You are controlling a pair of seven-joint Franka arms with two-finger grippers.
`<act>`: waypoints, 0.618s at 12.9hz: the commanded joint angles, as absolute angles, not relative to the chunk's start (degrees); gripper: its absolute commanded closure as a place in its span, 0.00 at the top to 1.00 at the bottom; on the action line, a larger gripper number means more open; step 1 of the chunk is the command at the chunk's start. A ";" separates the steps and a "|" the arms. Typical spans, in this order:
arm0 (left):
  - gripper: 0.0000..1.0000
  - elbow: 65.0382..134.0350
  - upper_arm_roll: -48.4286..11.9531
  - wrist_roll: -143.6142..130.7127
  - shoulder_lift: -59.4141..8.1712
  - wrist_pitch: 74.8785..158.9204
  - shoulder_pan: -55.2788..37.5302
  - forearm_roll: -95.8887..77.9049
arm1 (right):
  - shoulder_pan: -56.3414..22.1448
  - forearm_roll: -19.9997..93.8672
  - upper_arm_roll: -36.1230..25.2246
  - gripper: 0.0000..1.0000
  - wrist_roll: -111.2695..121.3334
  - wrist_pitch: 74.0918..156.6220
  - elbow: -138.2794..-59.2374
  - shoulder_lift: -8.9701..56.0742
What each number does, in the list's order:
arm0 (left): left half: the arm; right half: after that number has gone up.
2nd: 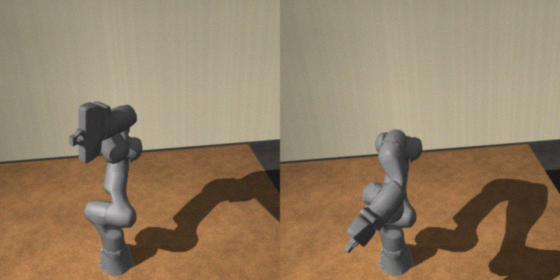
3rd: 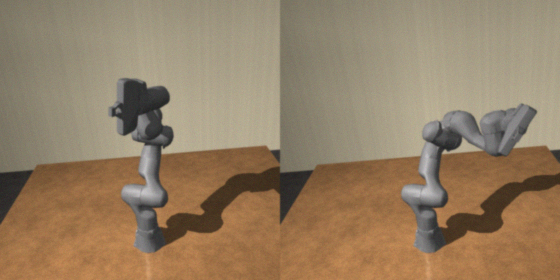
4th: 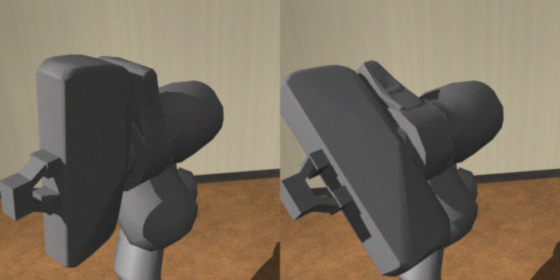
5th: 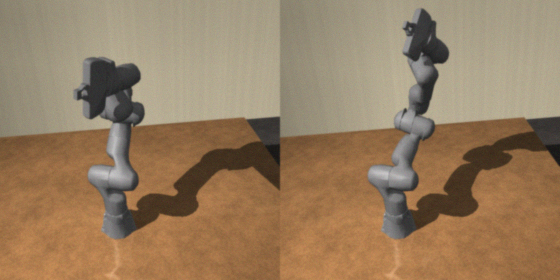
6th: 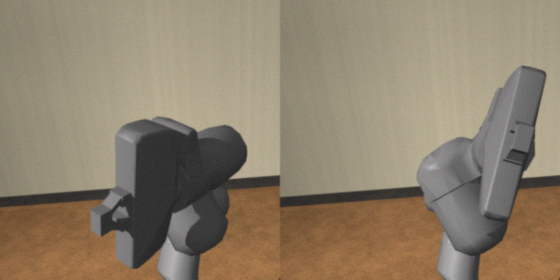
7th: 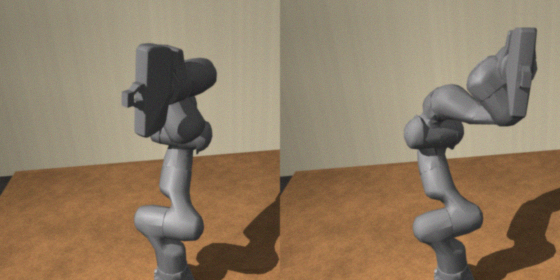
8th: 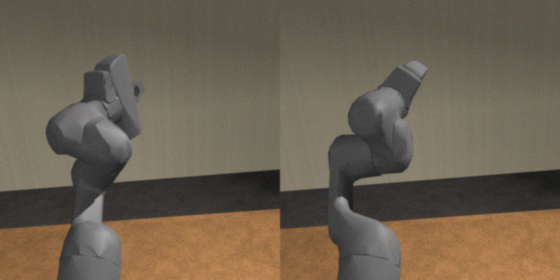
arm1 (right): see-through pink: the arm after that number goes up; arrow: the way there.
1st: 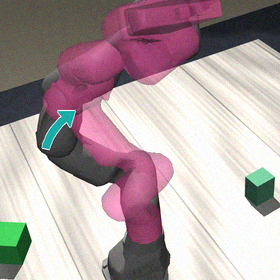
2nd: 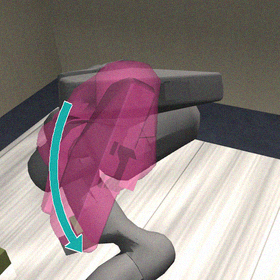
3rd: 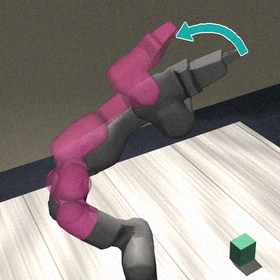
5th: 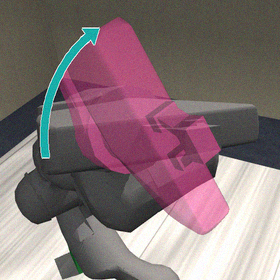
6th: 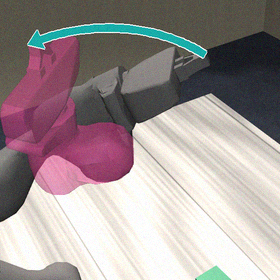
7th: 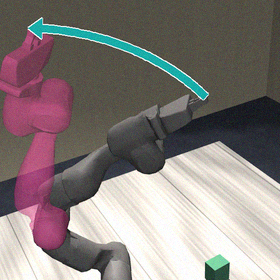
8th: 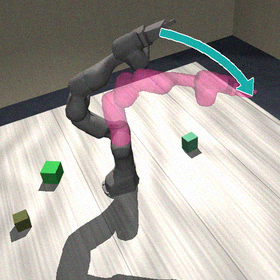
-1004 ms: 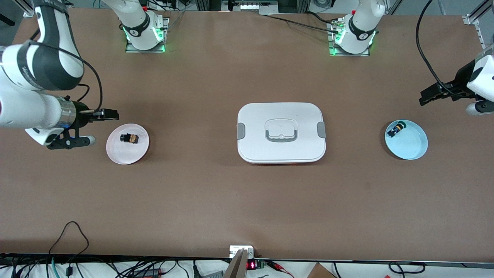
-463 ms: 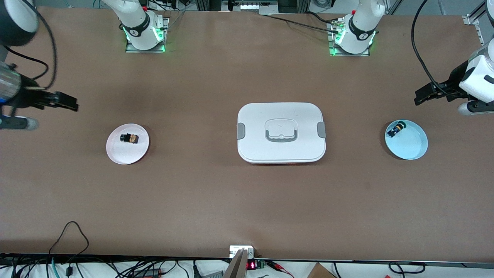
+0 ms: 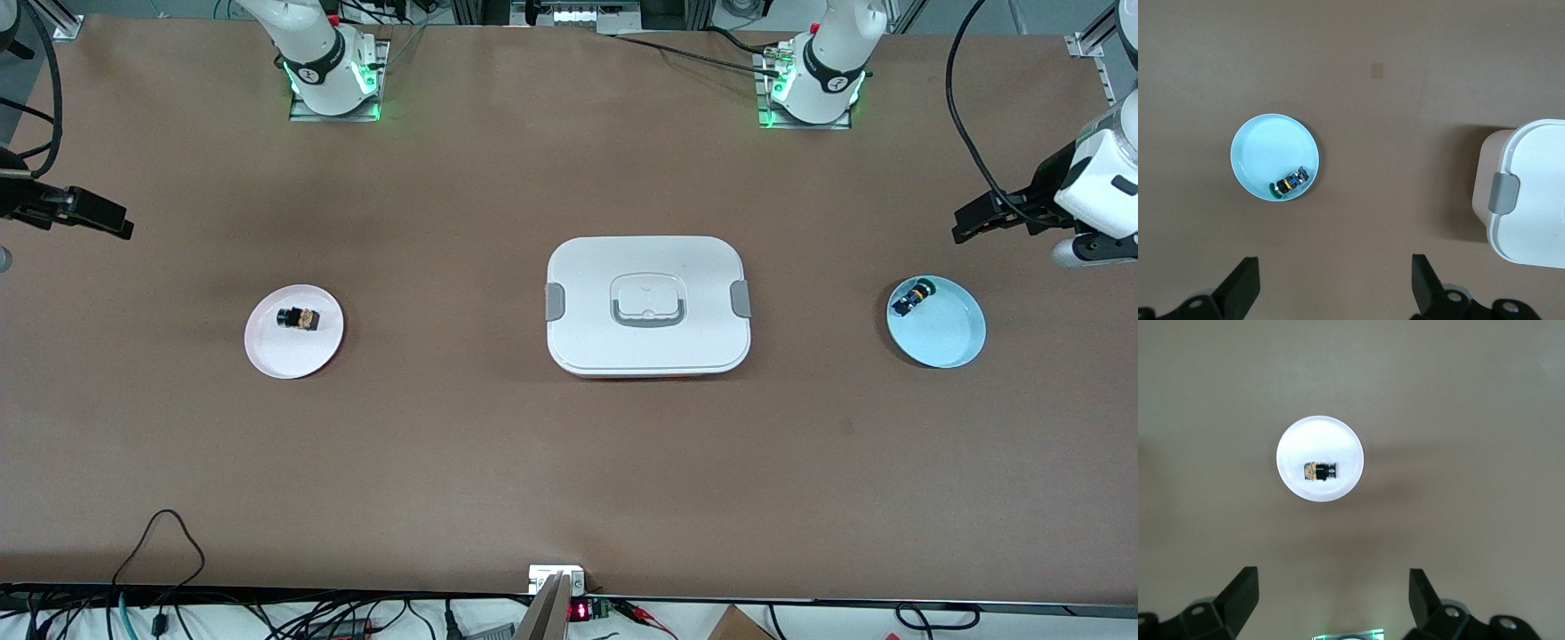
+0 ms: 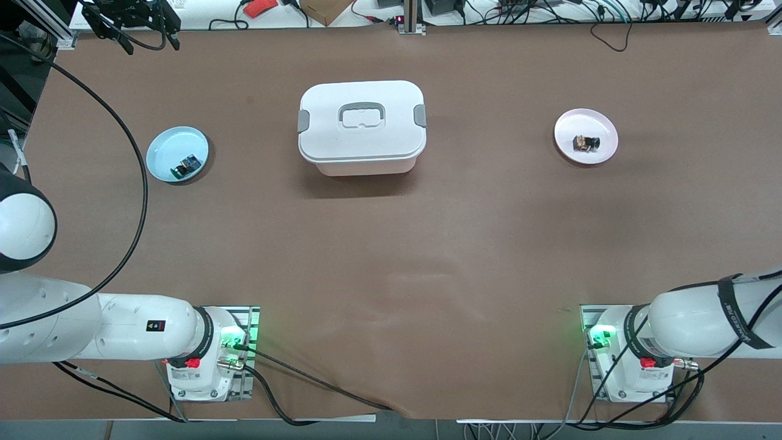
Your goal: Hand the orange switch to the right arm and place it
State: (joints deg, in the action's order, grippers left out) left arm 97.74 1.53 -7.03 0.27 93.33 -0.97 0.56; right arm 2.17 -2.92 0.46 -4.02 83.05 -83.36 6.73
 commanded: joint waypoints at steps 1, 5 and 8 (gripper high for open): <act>1.00 94.92 1.93 -6.68 -1.05 91.93 -1.23 1.32 | 3.25 -3.25 0.70 1.00 2.85 87.00 -92.36 0.19; 1.00 94.83 1.76 -6.50 -0.88 91.93 -1.32 1.32 | 3.34 -3.16 0.70 1.00 1.07 86.48 -92.37 -1.40; 1.00 94.83 1.76 -6.50 -0.88 91.93 -1.32 1.23 | 3.51 -2.99 0.35 1.00 0.87 86.40 -92.29 -1.49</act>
State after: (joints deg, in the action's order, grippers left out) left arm 96.85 1.59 -7.00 0.02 93.33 -0.97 0.56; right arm 2.96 -2.92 0.41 1.29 85.38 -90.36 -0.01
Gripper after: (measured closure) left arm 0.000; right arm 0.000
